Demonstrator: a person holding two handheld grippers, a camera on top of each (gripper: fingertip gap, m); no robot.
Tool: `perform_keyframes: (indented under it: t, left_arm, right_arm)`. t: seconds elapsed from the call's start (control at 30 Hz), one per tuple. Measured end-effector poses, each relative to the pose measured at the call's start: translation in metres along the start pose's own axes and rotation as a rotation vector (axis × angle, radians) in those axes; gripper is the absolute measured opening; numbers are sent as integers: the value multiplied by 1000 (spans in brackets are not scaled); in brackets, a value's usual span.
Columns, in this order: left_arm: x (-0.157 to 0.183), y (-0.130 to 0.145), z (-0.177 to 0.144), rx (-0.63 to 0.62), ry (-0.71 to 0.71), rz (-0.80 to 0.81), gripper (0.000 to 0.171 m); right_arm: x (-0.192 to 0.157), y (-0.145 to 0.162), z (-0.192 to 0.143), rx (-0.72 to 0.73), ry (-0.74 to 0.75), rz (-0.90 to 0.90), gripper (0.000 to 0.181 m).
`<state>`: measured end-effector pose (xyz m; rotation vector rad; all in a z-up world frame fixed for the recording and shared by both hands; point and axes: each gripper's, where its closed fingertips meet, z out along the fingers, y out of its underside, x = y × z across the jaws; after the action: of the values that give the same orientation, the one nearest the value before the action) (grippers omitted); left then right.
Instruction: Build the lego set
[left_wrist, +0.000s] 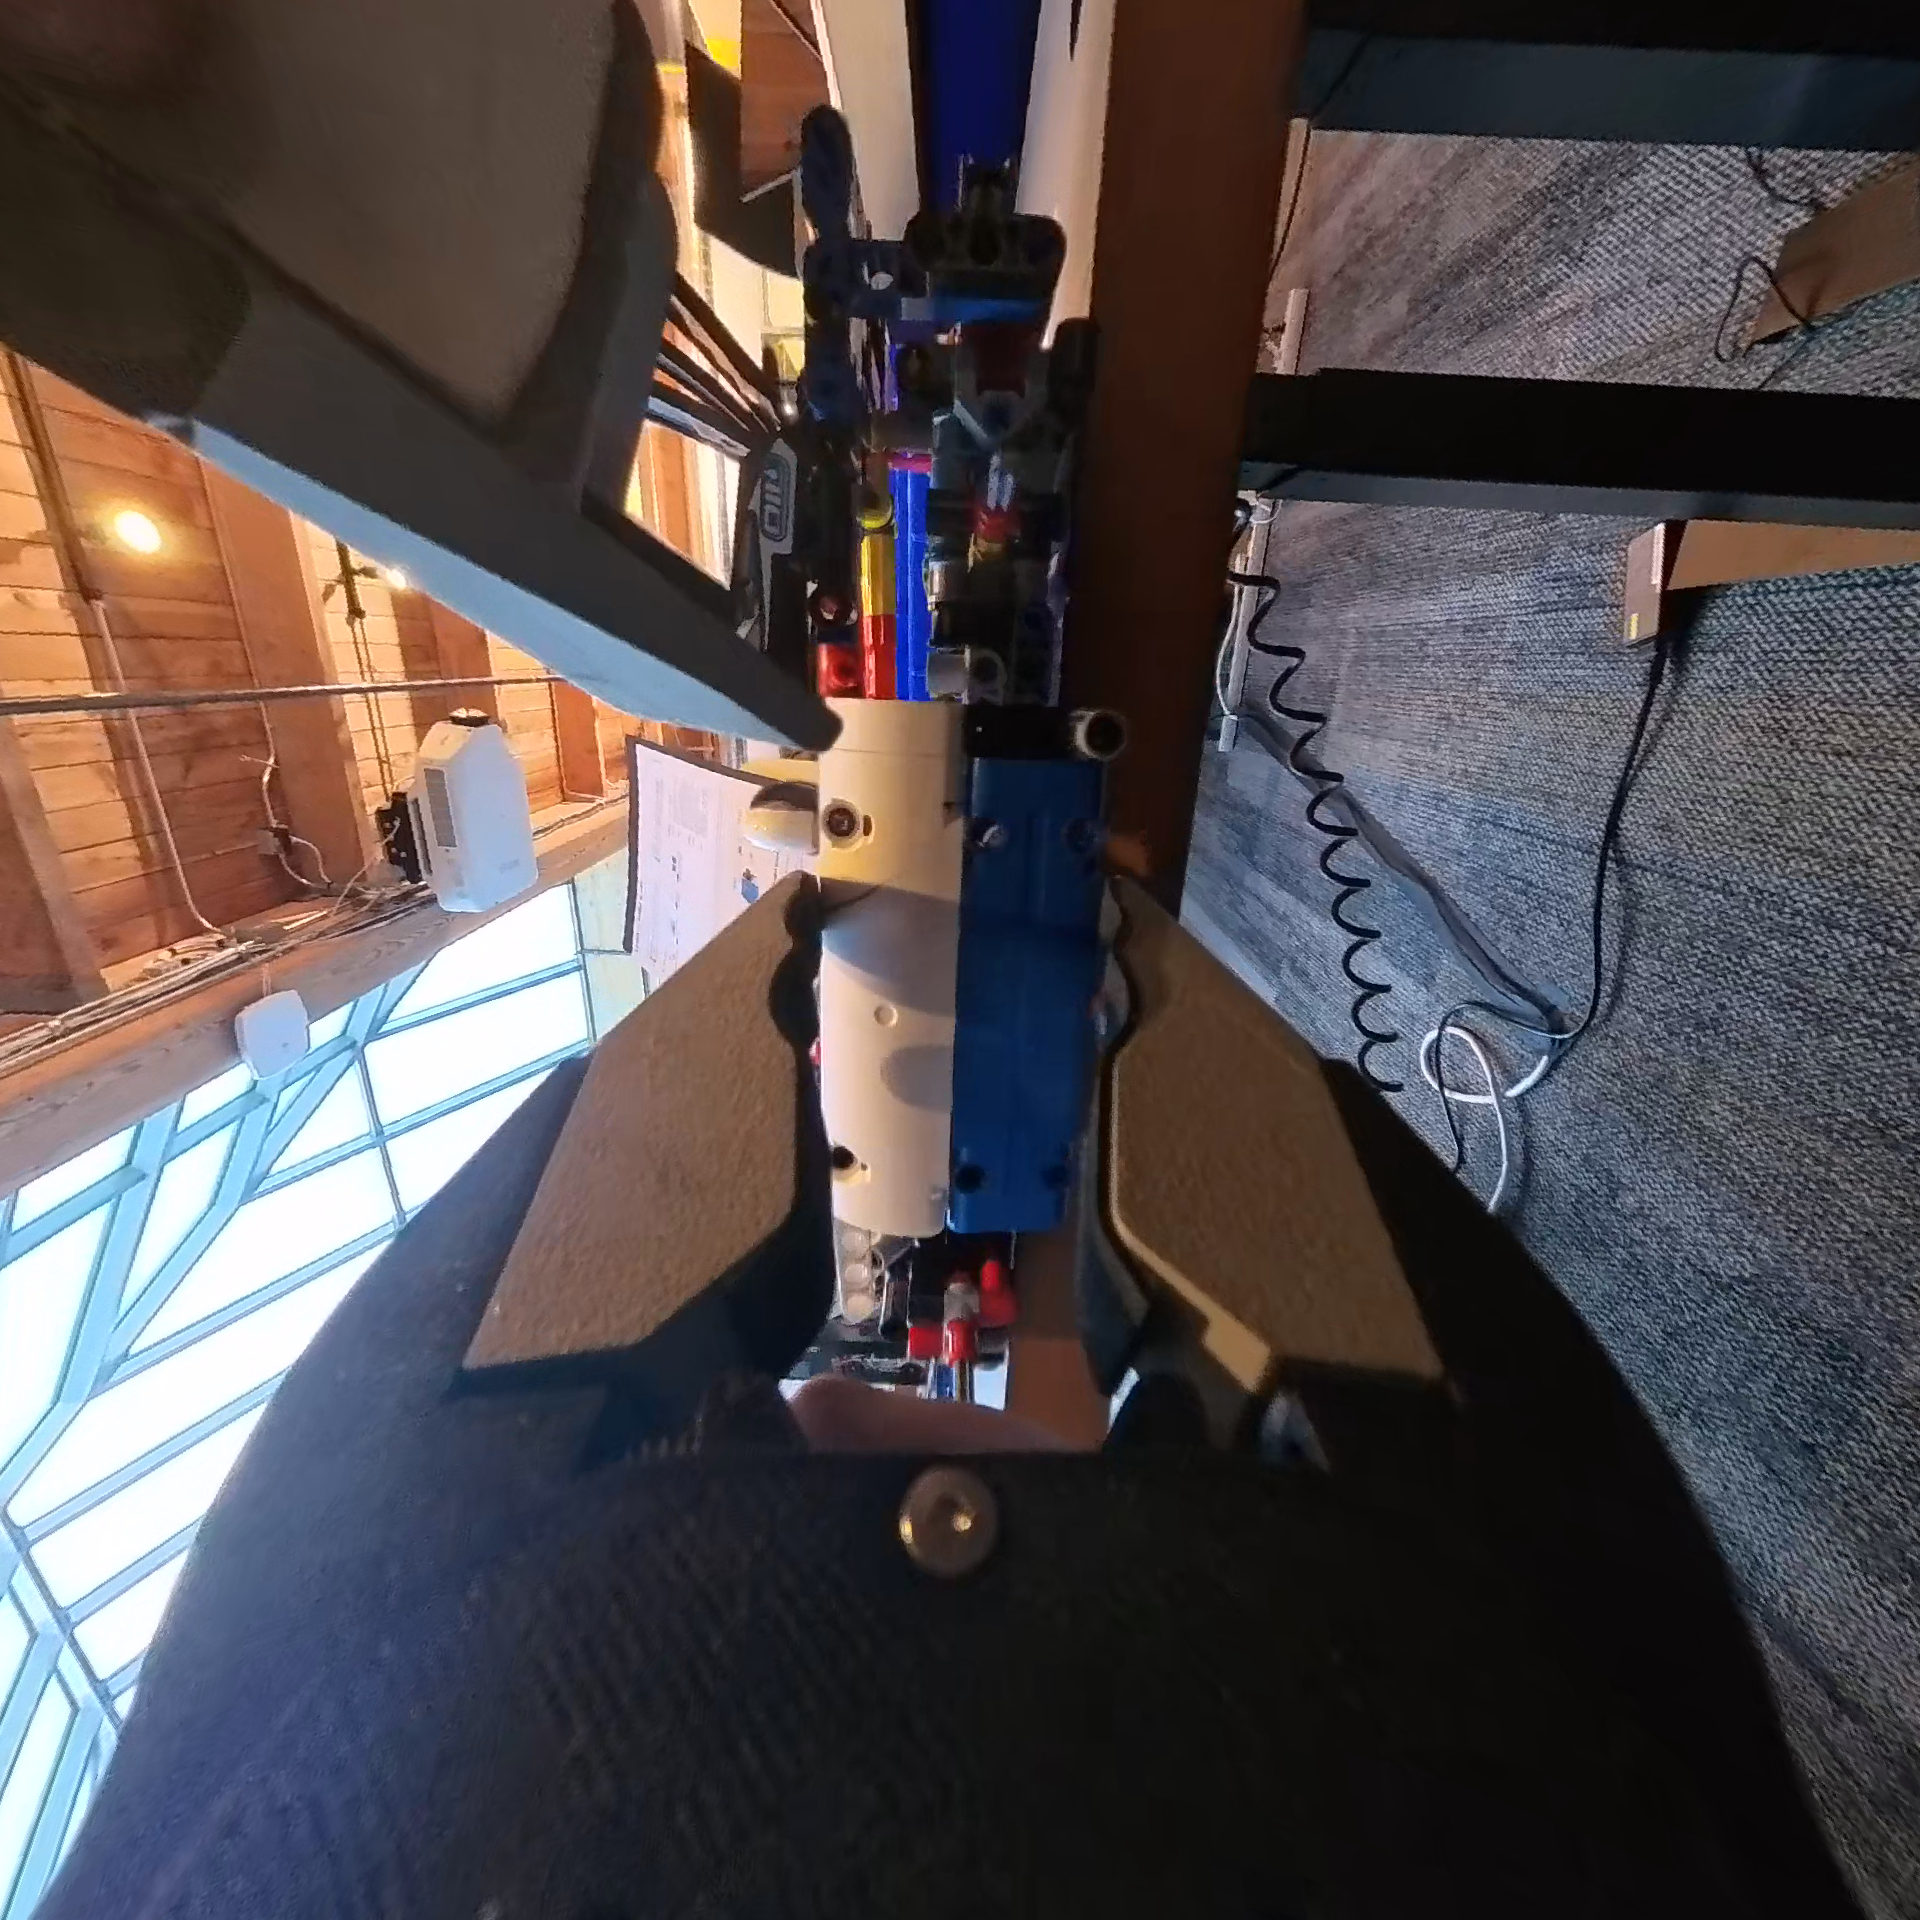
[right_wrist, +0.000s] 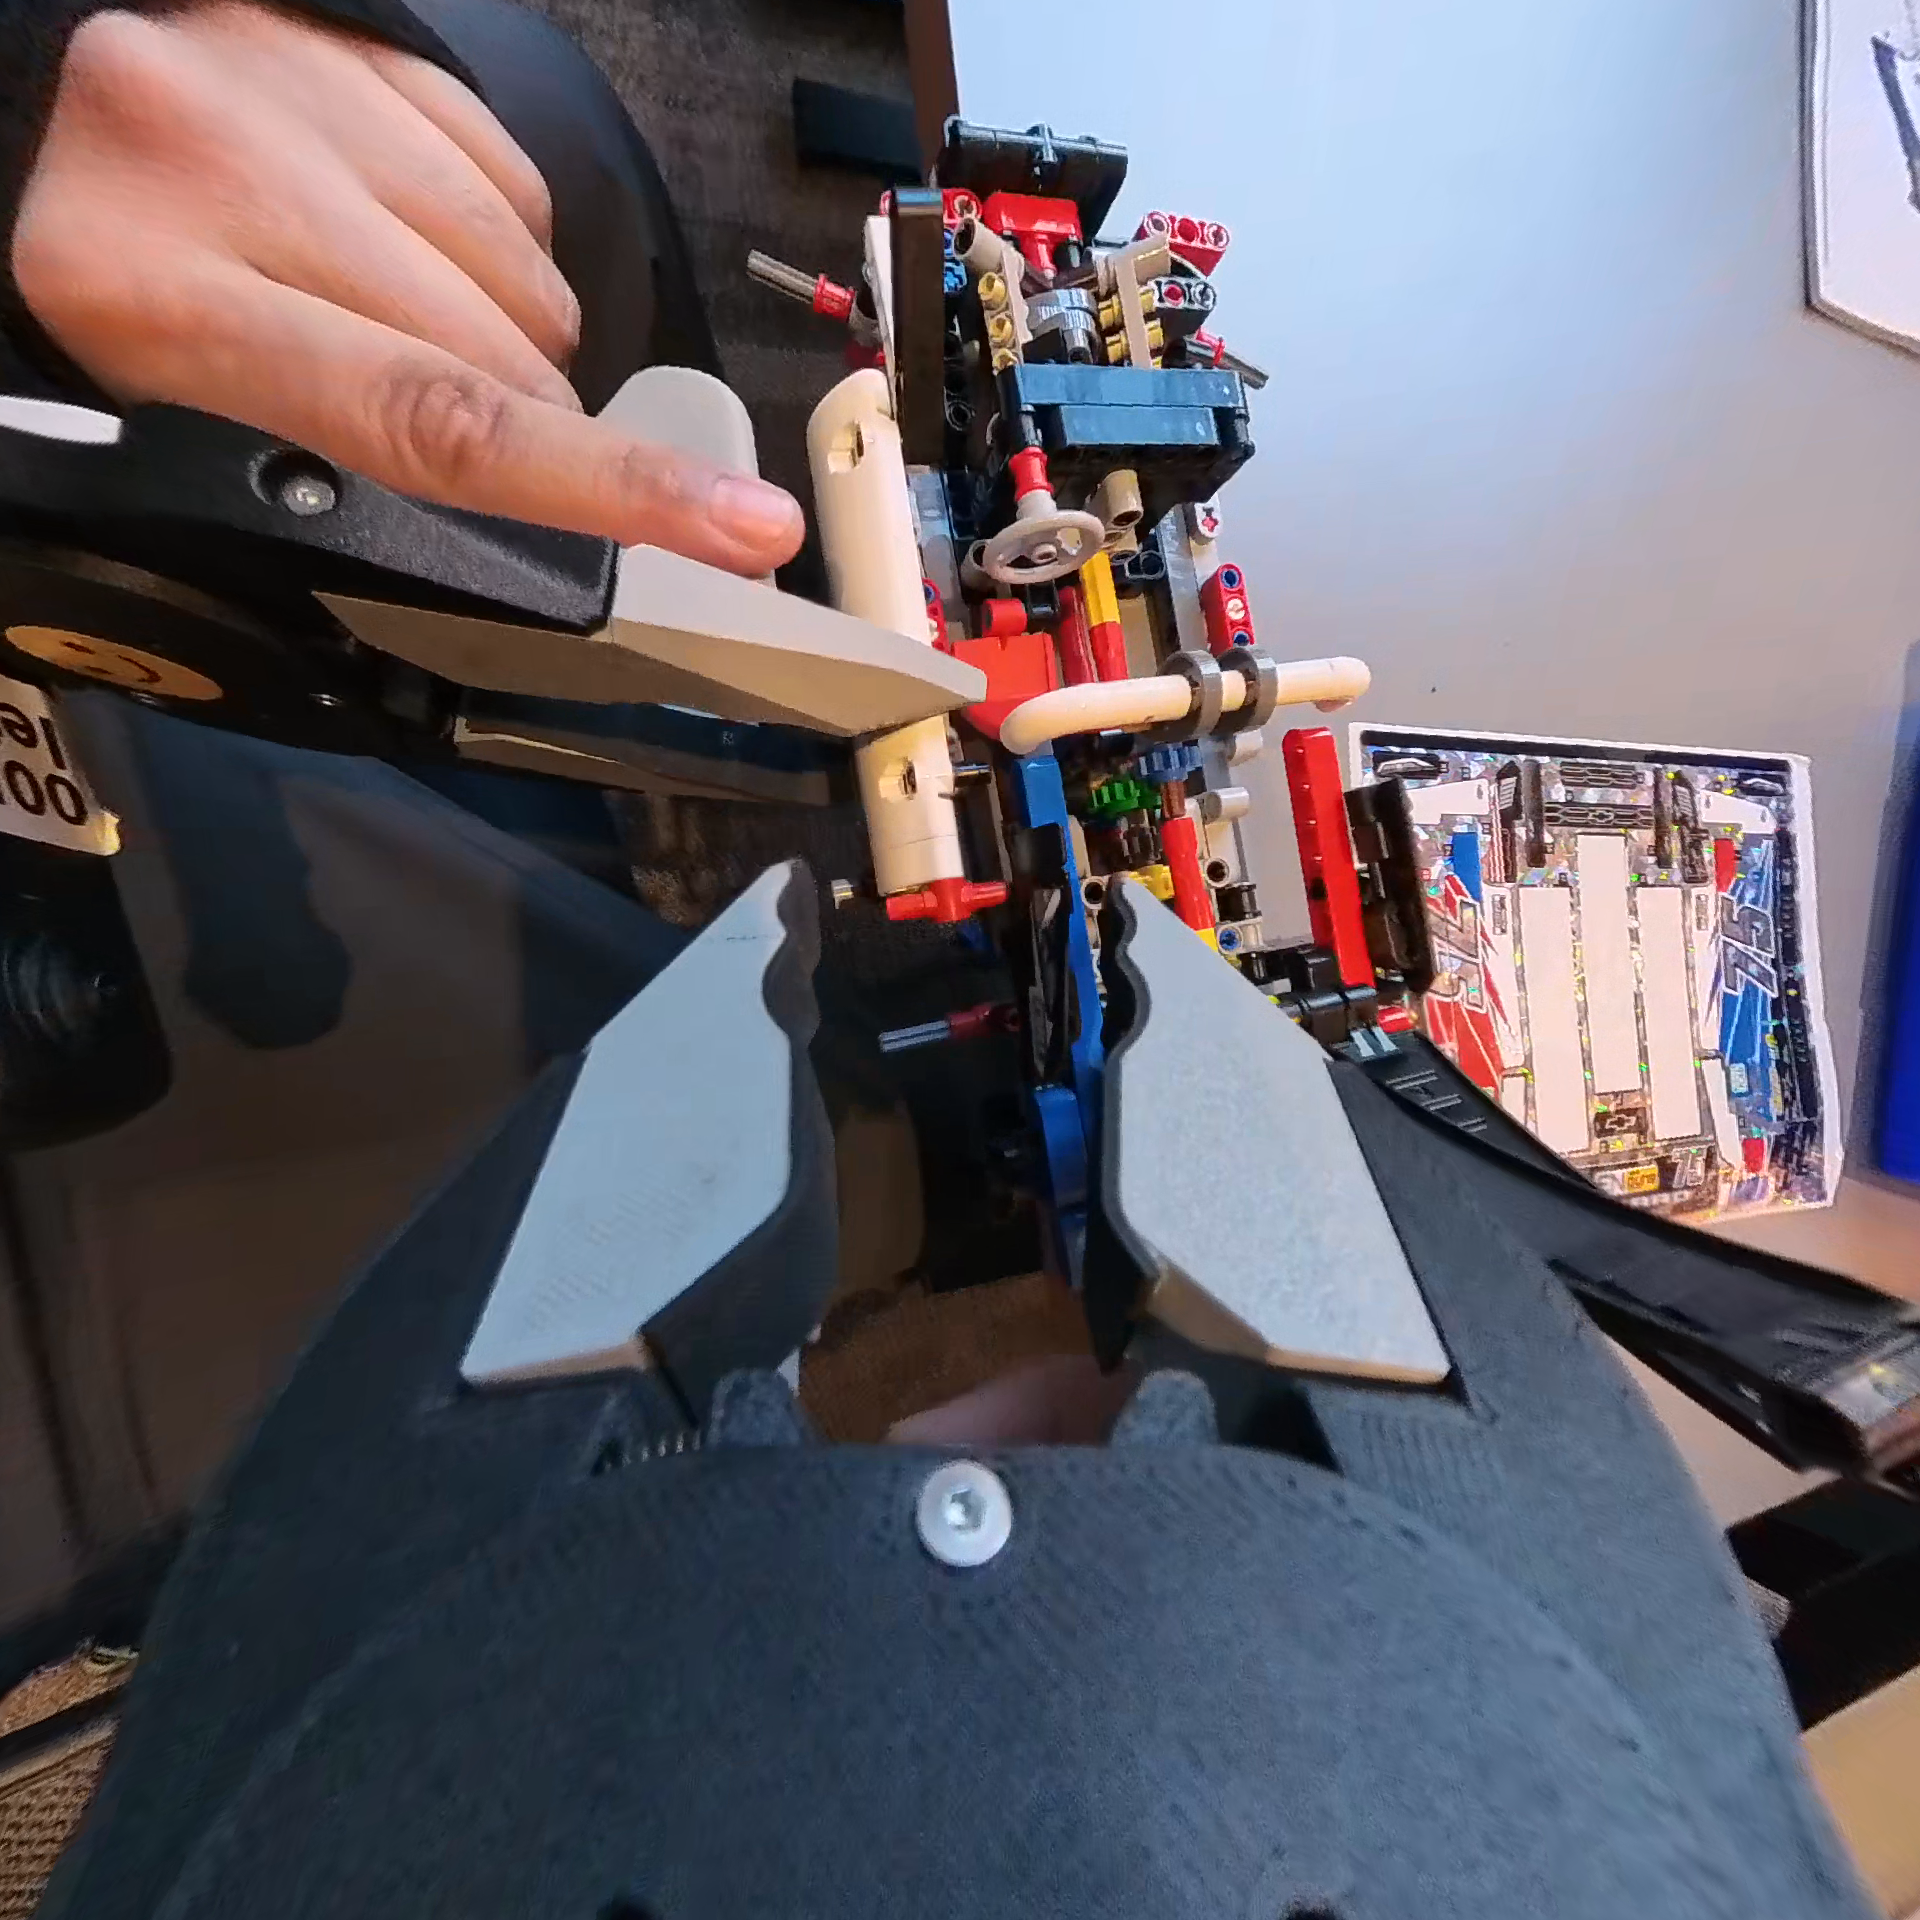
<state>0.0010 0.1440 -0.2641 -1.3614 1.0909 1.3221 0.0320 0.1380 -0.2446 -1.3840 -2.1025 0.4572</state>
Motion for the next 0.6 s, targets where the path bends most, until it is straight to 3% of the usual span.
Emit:
perform_keyframes:
  t: [0.6]
  left_arm:
    - [-1, -3, 2, -20, 15, -32, 51]
  right_arm:
    - [-2, 4, 8, -66, -17, 44, 61]
